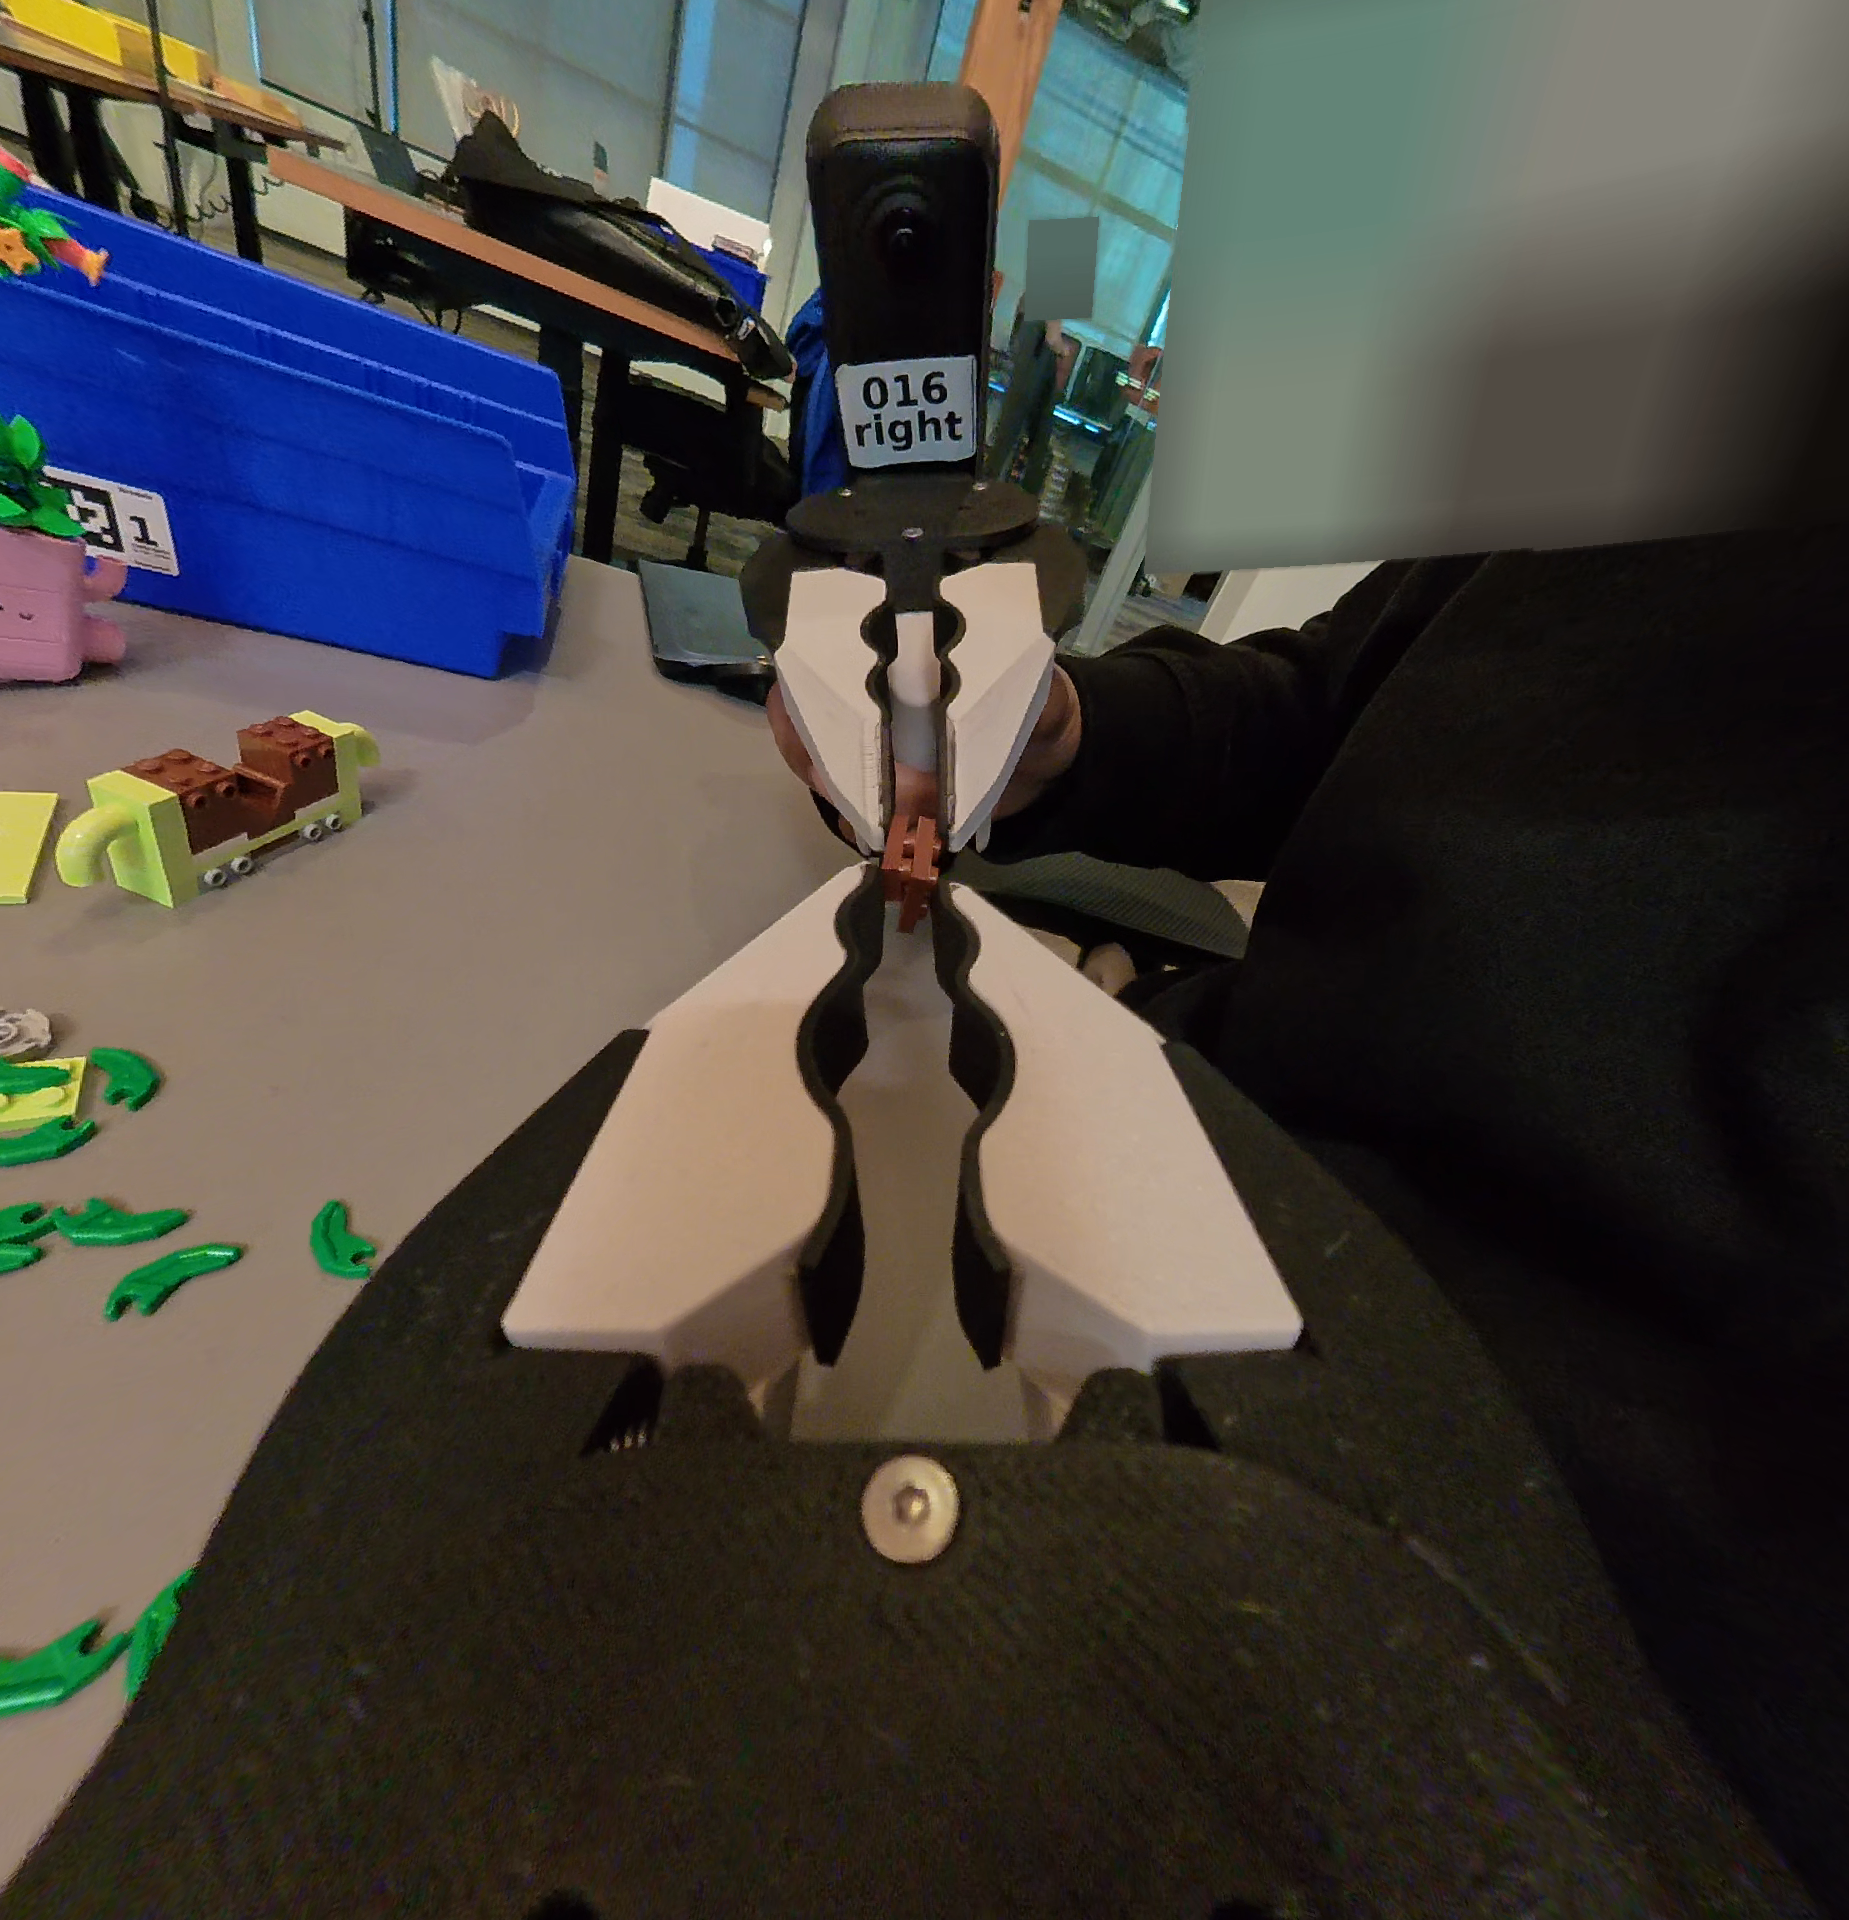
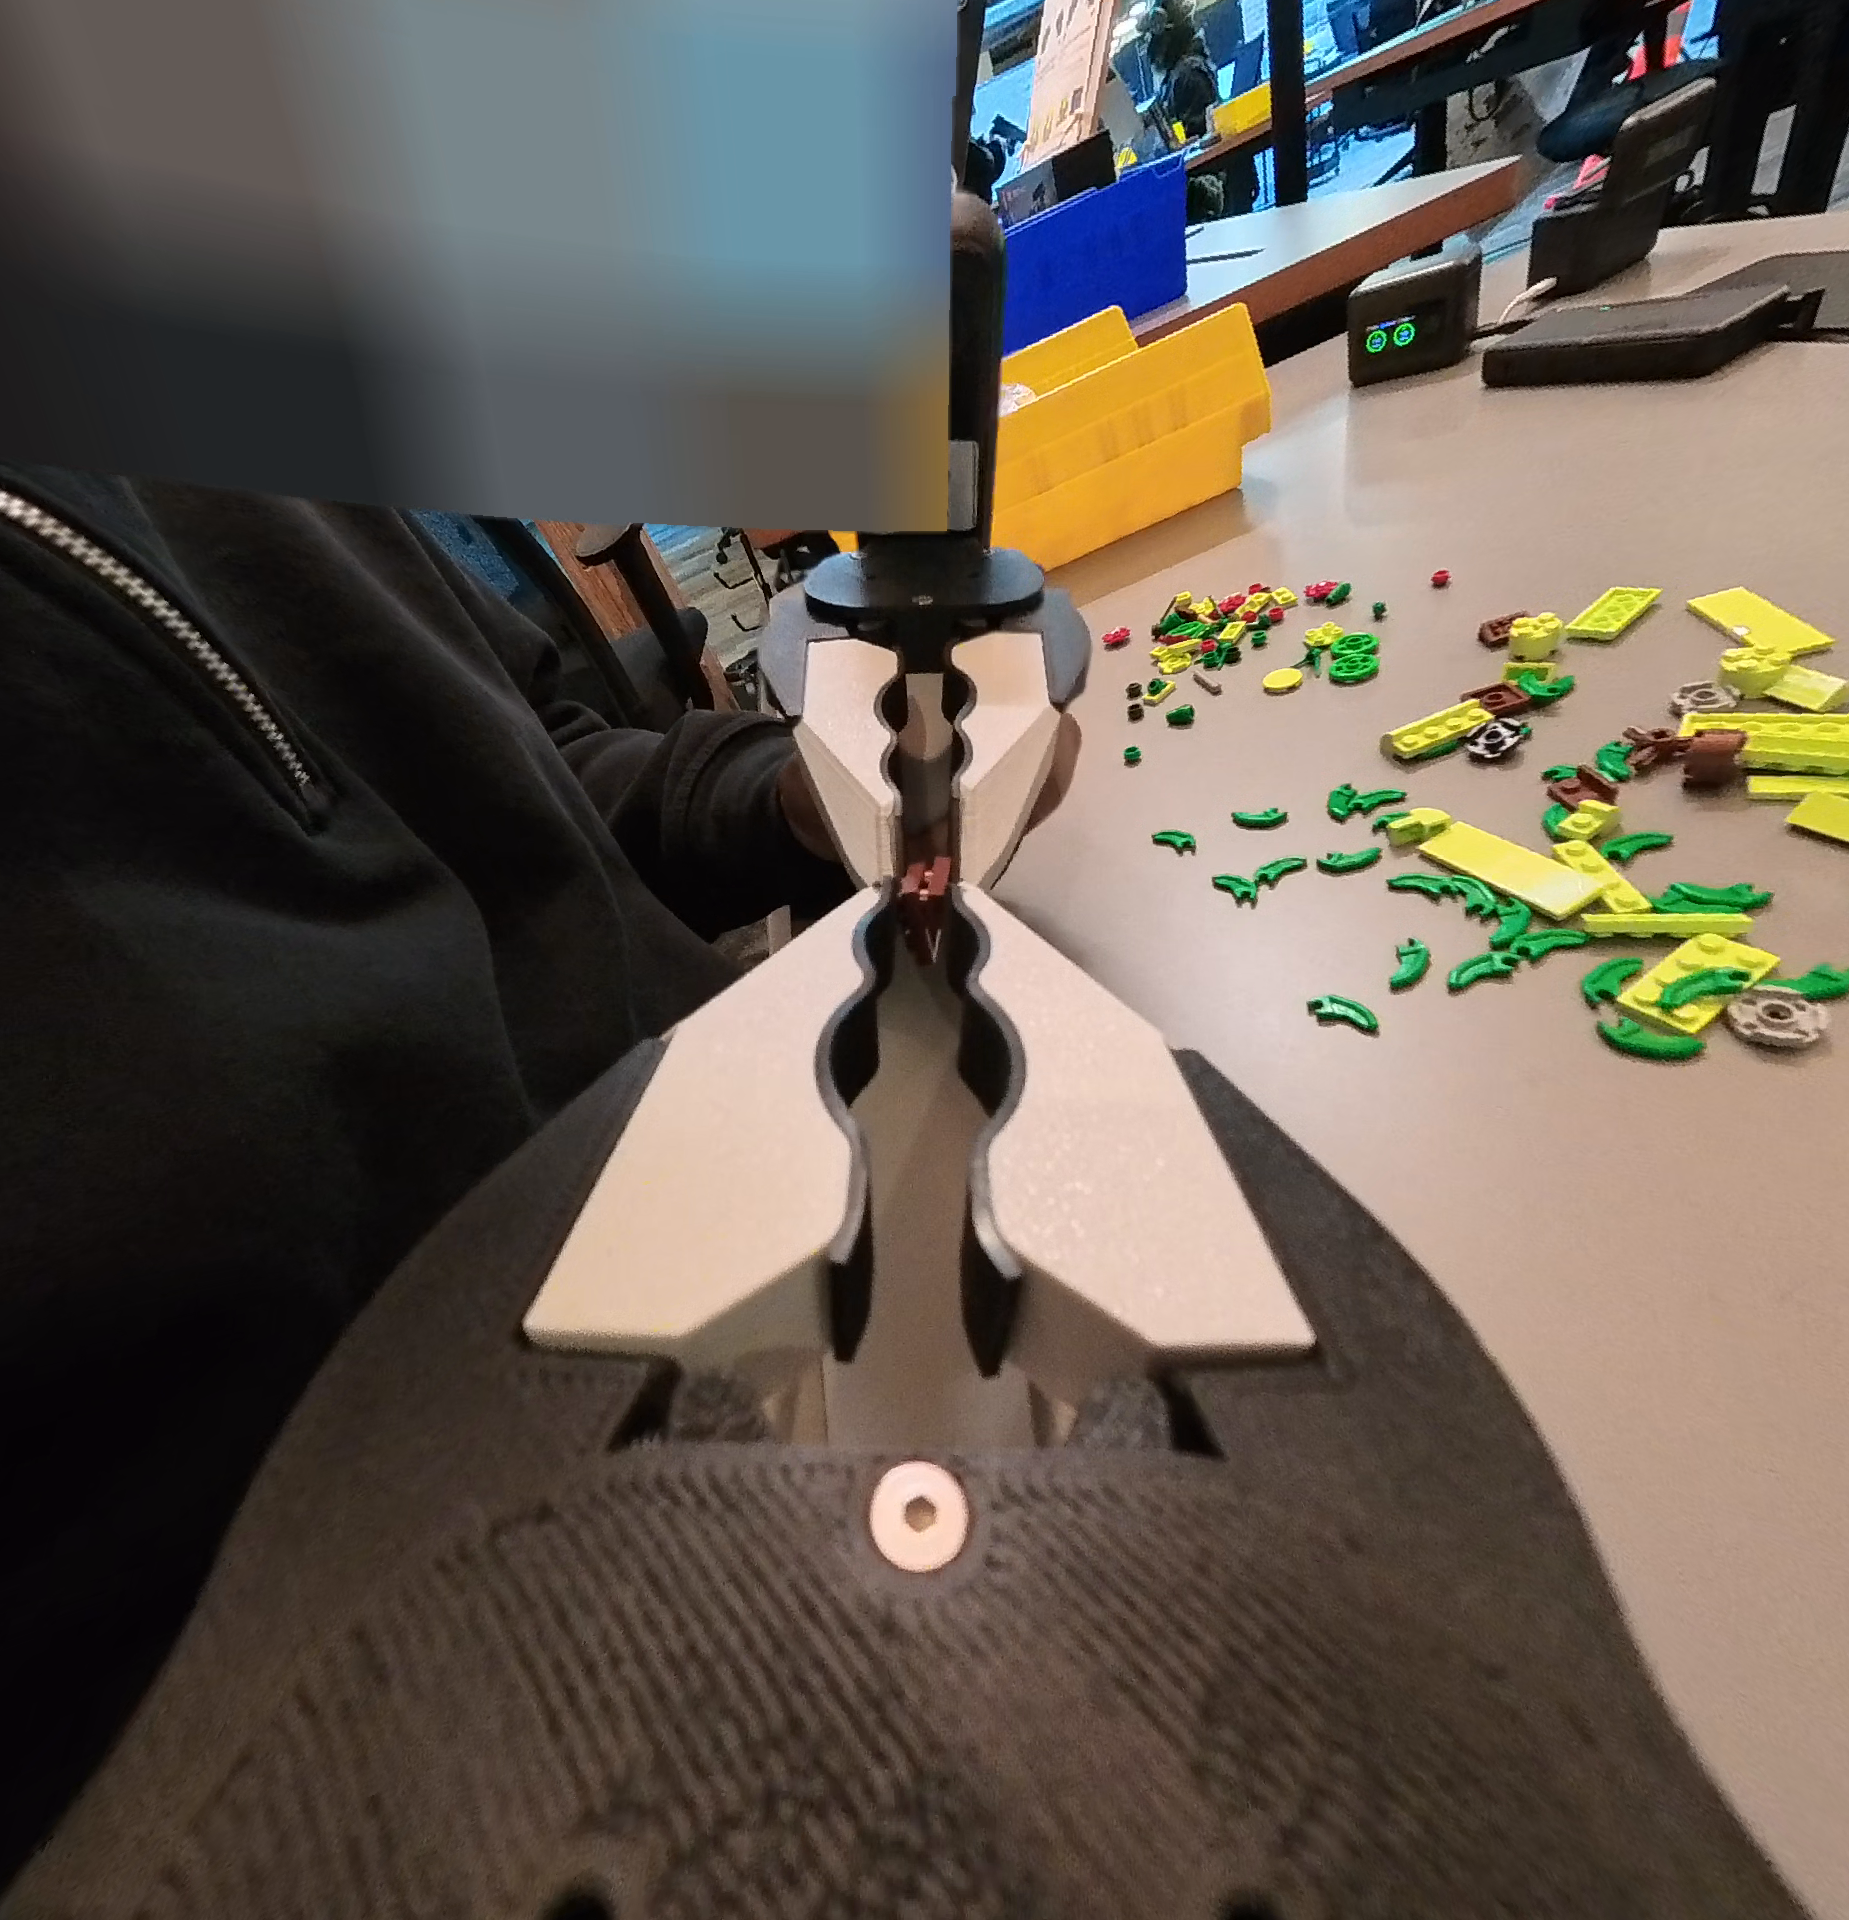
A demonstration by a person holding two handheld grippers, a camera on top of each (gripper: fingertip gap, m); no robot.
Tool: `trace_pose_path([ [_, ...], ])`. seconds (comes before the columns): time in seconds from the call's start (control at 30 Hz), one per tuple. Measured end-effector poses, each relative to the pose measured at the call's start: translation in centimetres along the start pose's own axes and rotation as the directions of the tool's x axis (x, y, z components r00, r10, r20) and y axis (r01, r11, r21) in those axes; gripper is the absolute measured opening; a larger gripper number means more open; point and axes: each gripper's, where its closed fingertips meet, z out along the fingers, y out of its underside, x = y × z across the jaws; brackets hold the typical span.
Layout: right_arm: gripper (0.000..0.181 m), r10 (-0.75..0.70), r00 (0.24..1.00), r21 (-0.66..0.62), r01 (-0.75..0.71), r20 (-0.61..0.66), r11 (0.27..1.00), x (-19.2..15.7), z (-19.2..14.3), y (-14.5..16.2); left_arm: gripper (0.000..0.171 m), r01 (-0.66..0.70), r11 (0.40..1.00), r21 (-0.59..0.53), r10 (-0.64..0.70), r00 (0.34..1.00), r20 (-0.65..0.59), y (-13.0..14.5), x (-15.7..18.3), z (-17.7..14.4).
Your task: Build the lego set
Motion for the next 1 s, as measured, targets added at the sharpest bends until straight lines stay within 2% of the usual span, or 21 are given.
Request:
trace_pose_path([
  [0.43, 0.005, -0.02, 0.999, -0.067, 0.018, -0.028, 0.998, 0.18, 0.0, 0.45, 0.008, 0.009, 1.0, 0.013, -0.009, 1.0, 0.015, -0.09, -0.27, 0.17],
  [0.83, 0.005, 0.013, 1.0, -0.043, -0.013, -0.002, 0.999, -0.11, -0.08, 0.22, 0.006, 0.038, 0.999, -0.008, -0.038, 0.999, -0.006, -0.31, 0.1, 0.17],
  [1.0, 0.004, -0.015, 1.0, -0.049, 0.014, -0.017, 0.999, -0.23, -0.08, -0.11, 0.006, 0.048, 0.999, 0.022, -0.047, 0.999, -0.017, -0.65, 0.18, 0.1],
])
